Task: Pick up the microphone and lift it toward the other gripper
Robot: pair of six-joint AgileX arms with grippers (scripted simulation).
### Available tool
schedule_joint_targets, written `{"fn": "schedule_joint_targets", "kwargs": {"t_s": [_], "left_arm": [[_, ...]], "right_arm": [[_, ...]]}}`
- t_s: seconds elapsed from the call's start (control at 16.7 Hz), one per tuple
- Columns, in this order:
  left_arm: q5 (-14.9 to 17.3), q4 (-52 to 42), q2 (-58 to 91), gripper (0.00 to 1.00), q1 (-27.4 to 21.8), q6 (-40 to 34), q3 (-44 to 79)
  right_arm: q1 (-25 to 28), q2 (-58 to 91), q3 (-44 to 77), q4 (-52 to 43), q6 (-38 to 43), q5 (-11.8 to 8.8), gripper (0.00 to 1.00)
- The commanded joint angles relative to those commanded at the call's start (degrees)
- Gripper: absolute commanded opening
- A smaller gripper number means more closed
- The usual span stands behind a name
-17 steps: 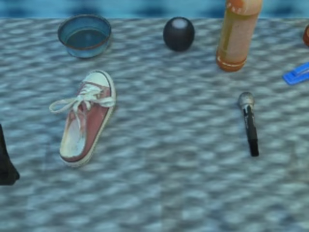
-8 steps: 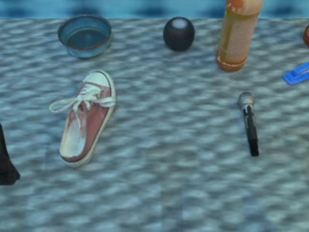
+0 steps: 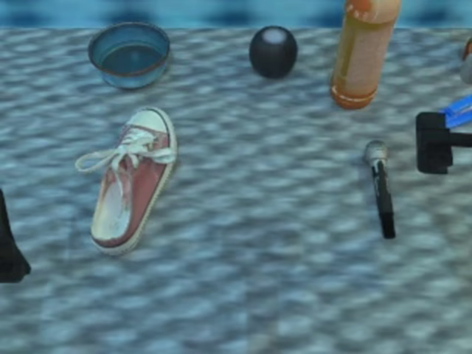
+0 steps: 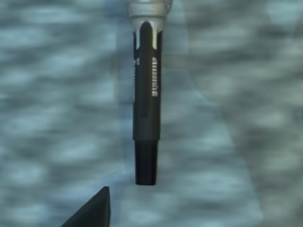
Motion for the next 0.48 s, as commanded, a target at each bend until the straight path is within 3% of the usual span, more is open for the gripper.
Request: {"fn": "schedule_joint_targets", "kwargs": {"t_s": [0.48], "left_arm": [[0.0, 0.0, 0.0, 1.0, 0.0, 0.0, 0.0]], "right_arm": [[5.5, 29.5, 23.6, -15.4, 6.0, 0.5, 1.0]]}}
